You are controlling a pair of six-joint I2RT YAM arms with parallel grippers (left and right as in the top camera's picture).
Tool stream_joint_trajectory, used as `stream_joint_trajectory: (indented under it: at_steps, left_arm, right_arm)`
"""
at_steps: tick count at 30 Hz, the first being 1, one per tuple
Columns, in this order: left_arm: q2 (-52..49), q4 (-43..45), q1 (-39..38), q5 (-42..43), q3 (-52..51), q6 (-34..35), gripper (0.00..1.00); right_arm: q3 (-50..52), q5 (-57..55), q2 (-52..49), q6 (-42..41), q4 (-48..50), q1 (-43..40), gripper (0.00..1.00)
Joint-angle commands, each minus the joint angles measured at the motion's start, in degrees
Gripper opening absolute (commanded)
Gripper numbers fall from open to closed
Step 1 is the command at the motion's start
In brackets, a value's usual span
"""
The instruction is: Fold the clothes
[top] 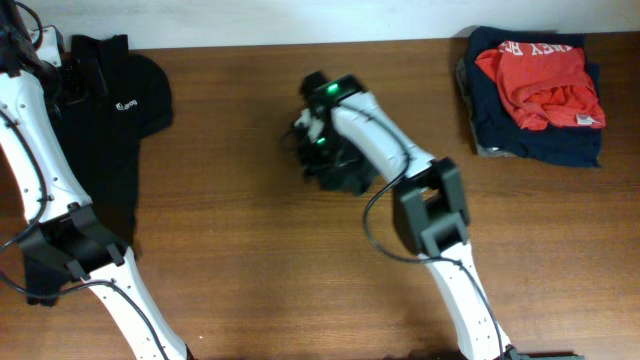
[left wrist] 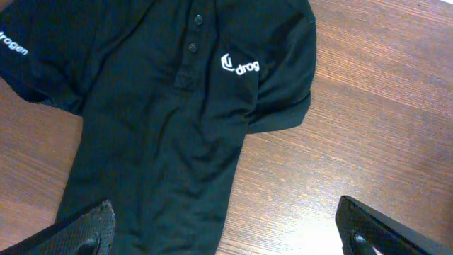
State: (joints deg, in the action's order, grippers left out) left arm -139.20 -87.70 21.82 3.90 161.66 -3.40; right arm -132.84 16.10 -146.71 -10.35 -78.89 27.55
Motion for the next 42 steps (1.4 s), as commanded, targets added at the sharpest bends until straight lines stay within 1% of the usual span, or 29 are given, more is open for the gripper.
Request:
stream_joint_trajectory:
  at_steps: [1,4,8,12,15,16,18,20,24,25,32,34,42]
  left_arm:
    - [-0.74,-0.22,-0.07,1.27,-0.39,-0.04,0.99]
    - [-0.72,-0.24,-0.07,1.25,-0.39,-0.04,0.99]
    - [-0.74,-0.24,-0.07,1.25,-0.39,-0.04,0.99]
    - [-0.74,-0.24,-0.07,1.25,-0.39,-0.04,0.99]
    - [-0.74,-0.42,-0.07,1.25,-0.39,-0.04,0.99]
    - [-0.72,-0.55,-0.07,1.25,-0.39,-0.04,0.99]
    - [-0.74,-0.66,-0.07,1.27,-0.39,-0.04,0.99]
    - [-0.74,-0.68,-0.07,1.27,-0.39,-0.04,0.99]
    - [-0.74,-0.68,-0.07,1.27,-0.39,-0.04,0.99]
    - [-0.74,-0.72,-0.07,1.27,-0.39,-0.04,0.99]
    - [-0.74,-0.85,-0.07,1.25,-0.39,-0.04,0.99]
    - [-0.74,-0.85,-0.07,1.27,-0.39,-0.04,0.99]
    - [-0.74,-1.09,-0.07,1.25,-0.39,-0.04,0.99]
  right_arm:
    - [-0.7,2.05,0.74,4.44,-1.92,-6.6,0.68]
    - [-2.54,2.45,3.13,4.37,-3.58,-8.7,0.66]
    - [-6.25,5.31,9.31,4.35,-6.01,-9.97,0.66]
    - [-7.04,5.03,15.85,1.57,-6.25,-10.34,0.68]
    - [-7.04,-1.16,19.69,-4.46,-8.48,-10.64,0.7]
    - [-7.04,-6.4,20.55,-9.01,-10.84,-10.75,0.71]
    - [-6.99,-11.56,20.63,-12.7,-13.73,-10.82,0.71]
    - [-6.34,-15.23,20.52,-13.97,-15.37,-10.69,0.71]
    - [-2.14,-21.99,20.5,-13.64,-14.86,-9.92,0.71]
    - [-0.33,-22.4,20.5,-12.2,-14.23,-9.84,0.71]
    - [13.6,-22.38,20.5,-6.03,-7.65,-9.81,0.69]
    - [16.85,-22.36,20.5,-4.26,-4.7,-9.6,0.67]
    - [23.04,-21.92,20.46,1.11,4.96,-9.57,0.64]
